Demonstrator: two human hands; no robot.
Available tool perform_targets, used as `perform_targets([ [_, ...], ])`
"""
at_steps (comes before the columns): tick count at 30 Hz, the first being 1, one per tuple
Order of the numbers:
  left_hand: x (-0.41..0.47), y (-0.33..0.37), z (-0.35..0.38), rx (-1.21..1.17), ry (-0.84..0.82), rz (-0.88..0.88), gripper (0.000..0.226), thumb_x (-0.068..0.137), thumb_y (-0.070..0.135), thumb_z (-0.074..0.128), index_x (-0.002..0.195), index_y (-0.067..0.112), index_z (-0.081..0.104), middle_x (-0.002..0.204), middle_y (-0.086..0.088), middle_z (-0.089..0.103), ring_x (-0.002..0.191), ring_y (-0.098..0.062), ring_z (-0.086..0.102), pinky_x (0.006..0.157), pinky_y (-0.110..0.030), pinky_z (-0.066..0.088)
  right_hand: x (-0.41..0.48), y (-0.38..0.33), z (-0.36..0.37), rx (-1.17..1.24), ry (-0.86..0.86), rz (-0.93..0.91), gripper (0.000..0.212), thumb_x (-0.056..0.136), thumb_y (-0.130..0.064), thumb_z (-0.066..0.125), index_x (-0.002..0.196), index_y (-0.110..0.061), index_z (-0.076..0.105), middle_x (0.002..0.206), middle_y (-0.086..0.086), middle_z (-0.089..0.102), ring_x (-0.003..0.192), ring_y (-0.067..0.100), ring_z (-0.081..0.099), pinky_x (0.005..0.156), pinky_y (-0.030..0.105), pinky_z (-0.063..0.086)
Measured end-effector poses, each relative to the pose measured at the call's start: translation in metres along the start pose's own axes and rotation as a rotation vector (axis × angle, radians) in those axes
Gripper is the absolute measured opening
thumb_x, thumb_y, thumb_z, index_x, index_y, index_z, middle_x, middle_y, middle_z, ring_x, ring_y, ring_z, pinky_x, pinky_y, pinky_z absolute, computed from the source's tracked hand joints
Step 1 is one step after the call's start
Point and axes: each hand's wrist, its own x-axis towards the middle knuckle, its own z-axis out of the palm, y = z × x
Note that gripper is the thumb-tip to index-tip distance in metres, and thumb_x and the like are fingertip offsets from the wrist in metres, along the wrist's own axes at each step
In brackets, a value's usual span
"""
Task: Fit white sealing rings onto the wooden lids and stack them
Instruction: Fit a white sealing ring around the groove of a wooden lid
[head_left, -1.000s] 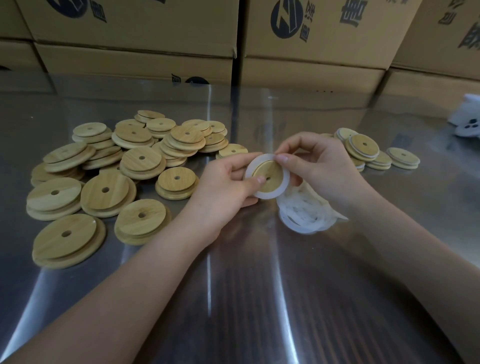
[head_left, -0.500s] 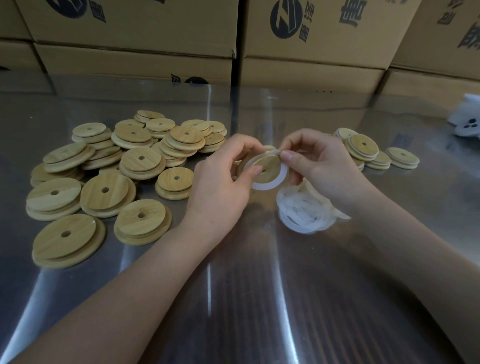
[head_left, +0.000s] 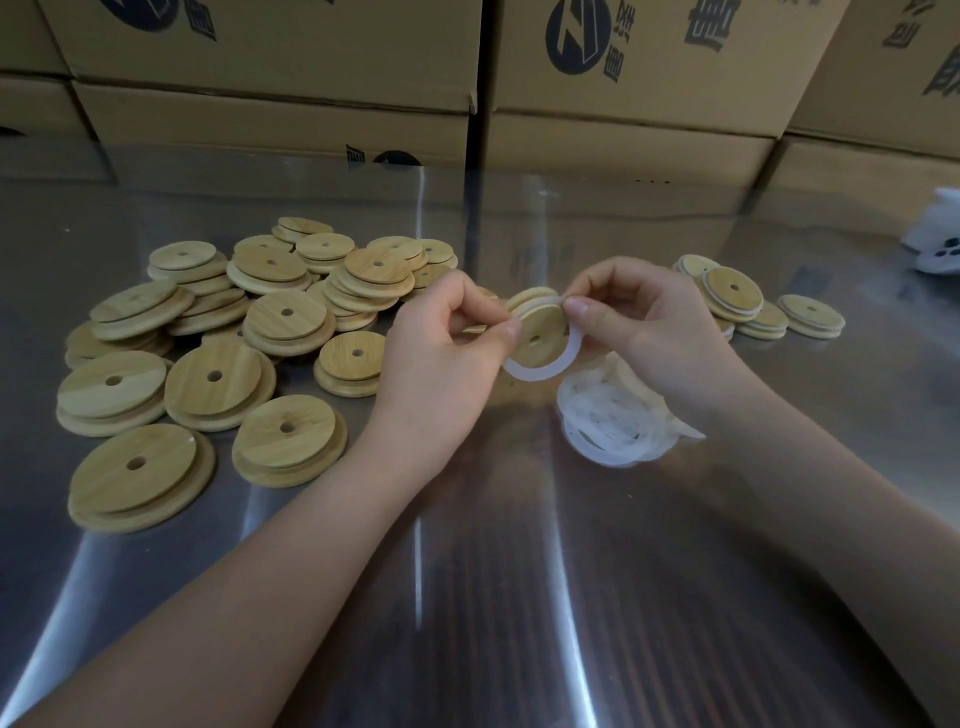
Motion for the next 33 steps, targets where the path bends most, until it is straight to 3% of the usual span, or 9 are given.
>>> perform_targets([
  [6, 0.0015, 0.0017, -0.0017, -0.103, 0.022, -0.11, 0.016, 0.085, 0.0, 0.065, 0.076, 0.011, 0.057, 0.085, -0.023, 0.066, 0.084, -0.036, 0.068, 0.076, -0.056, 0.057, -0.0007, 0.0017, 0.0012, 0.04, -0.004, 0.013, 0.015, 0.09, -0.006, 0.065, 0.081, -0.017, 0.069, 0.077, -0.003, 0.072, 0.074, 0.009, 0.068, 0.064, 0.018, 0.052],
  [8, 0.0005, 0.002, -0.001, -0.091, -0.019, -0.101, 0.013, 0.088, 0.001, 0.062, 0.088, 0.014, 0.059, 0.088, -0.017, 0.07, 0.086, -0.031, 0.069, 0.076, -0.056, 0.058, -0.0009, 0.0019, 0.0016, 0.042, -0.002, 0.015, 0.015, 0.09, -0.006, 0.065, 0.08, -0.017, 0.069, 0.077, -0.002, 0.072, 0.074, 0.009, 0.068, 0.064, 0.018, 0.052],
  [12, -0.0018, 0.0019, 0.0022, -0.011, -0.11, -0.026, 0.035, 0.093, 0.0, 0.055, 0.112, 0.026, 0.068, 0.107, 0.006, 0.071, 0.104, -0.013, 0.066, 0.086, -0.046, 0.057, -0.0008, 0.0036, 0.0008, 0.039, -0.003, 0.025, 0.013, 0.09, -0.006, 0.066, 0.081, -0.015, 0.069, 0.077, -0.001, 0.072, 0.074, 0.011, 0.069, 0.064, 0.019, 0.053],
  [17, -0.0033, -0.0027, 0.0037, 0.123, -0.116, 0.058, 0.03, 0.09, 0.015, 0.066, 0.117, 0.027, 0.068, 0.112, 0.015, 0.069, 0.11, -0.001, 0.061, 0.097, -0.037, 0.052, -0.0013, 0.0045, 0.0015, 0.032, -0.033, 0.023, 0.013, 0.089, -0.007, 0.066, 0.082, -0.017, 0.07, 0.079, 0.001, 0.073, 0.077, 0.014, 0.07, 0.068, 0.021, 0.054],
  [23, -0.0001, -0.0048, 0.0028, 0.087, -0.056, 0.074, 0.034, 0.087, 0.005, 0.068, 0.109, 0.03, 0.069, 0.107, 0.013, 0.07, 0.105, -0.005, 0.064, 0.094, -0.037, 0.053, -0.002, 0.0017, 0.0045, 0.044, -0.009, 0.007, 0.008, 0.089, -0.009, 0.068, 0.087, -0.016, 0.071, 0.084, 0.003, 0.073, 0.08, 0.015, 0.069, 0.07, 0.022, 0.054],
  [27, 0.0016, -0.0043, 0.0013, -0.013, -0.022, 0.048, 0.036, 0.087, -0.001, 0.066, 0.103, 0.031, 0.069, 0.103, 0.013, 0.071, 0.101, -0.003, 0.066, 0.087, -0.03, 0.057, -0.0028, -0.0001, 0.0071, 0.079, 0.021, 0.05, 0.006, 0.086, -0.006, 0.07, 0.084, -0.012, 0.07, 0.079, 0.002, 0.071, 0.076, 0.012, 0.068, 0.069, 0.019, 0.052],
  [30, 0.0017, -0.0036, 0.0008, -0.098, -0.014, 0.012, 0.037, 0.088, -0.005, 0.064, 0.098, 0.031, 0.07, 0.102, 0.007, 0.071, 0.095, -0.005, 0.068, 0.066, -0.019, 0.057, -0.003, -0.0009, 0.0088, 0.087, 0.036, 0.085, 0.006, 0.086, -0.006, 0.071, 0.082, -0.01, 0.07, 0.08, 0.007, 0.072, 0.076, 0.016, 0.068, 0.071, 0.022, 0.054],
  [33, 0.0021, -0.0039, -0.0001, -0.146, -0.019, -0.033, 0.038, 0.089, -0.005, 0.063, 0.095, 0.031, 0.07, 0.103, 0.002, 0.071, 0.093, -0.009, 0.07, 0.061, -0.027, 0.06, -0.0028, -0.0024, 0.0097, 0.08, 0.035, 0.11, 0.008, 0.086, -0.006, 0.07, 0.08, -0.011, 0.07, 0.079, 0.008, 0.072, 0.076, 0.017, 0.069, 0.071, 0.023, 0.055],
])
